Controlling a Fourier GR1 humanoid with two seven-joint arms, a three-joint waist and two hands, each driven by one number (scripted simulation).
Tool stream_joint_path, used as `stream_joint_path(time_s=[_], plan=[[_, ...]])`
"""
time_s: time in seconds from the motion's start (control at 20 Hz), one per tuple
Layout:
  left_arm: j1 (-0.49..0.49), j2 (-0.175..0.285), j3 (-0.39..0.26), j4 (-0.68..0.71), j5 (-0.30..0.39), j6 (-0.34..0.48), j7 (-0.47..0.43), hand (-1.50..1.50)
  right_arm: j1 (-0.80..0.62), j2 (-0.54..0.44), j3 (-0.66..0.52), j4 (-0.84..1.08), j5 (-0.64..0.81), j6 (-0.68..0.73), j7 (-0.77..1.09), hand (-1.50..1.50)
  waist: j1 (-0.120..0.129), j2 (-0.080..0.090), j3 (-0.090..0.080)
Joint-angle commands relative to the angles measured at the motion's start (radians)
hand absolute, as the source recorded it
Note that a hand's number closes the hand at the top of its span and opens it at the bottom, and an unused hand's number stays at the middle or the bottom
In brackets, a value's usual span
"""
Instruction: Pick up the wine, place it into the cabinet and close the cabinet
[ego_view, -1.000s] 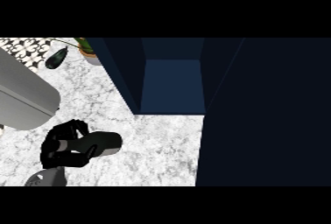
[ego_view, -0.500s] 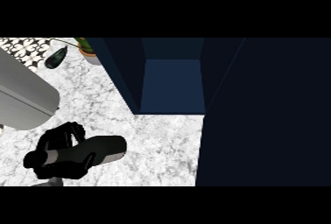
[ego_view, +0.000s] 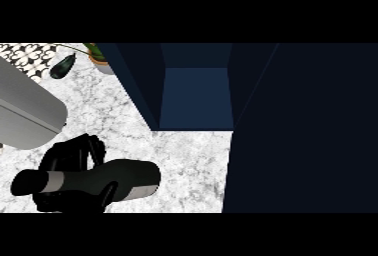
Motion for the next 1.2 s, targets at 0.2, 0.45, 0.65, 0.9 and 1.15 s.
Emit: stream_joint_path(time_s=[0.2, 0.45, 0.65, 0.9, 1.15], plan=[[-0.065, -0.045, -0.177, -0.149, -0.035, 0.137, 0.208, 1.50, 0.052, -0.009, -0.015, -0.175, -0.090, -0.004, 0.079, -1.50, -0.010, -0.001, 0.000], [-0.213, -0.046, -0.296, -0.016, -0.028, 0.312, 0.191, 1.50, 0.061, -0.024, -0.085, -0.129, -0.139, 0.021, 0.041, -1.50, -0.015, 0.002, 0.000], [-0.241, -0.046, -0.404, -0.132, -0.070, 0.451, 0.287, 1.50, 0.035, 0.009, -0.015, -0.124, -0.067, -0.007, 0.060, -1.50, -0.007, 0.001, -0.001], [-0.457, -0.046, -0.393, -0.015, -0.056, 0.575, 0.349, 1.50, 0.045, -0.001, -0.046, -0.073, -0.113, 0.032, -0.005, -1.50, -0.011, 0.002, 0.000], [-0.543, -0.046, -0.435, 0.126, -0.059, 0.668, 0.265, 1.50, 0.106, -0.022, -0.093, -0.095, -0.152, 0.069, -0.029, -1.50, -0.015, 0.003, 0.000]])
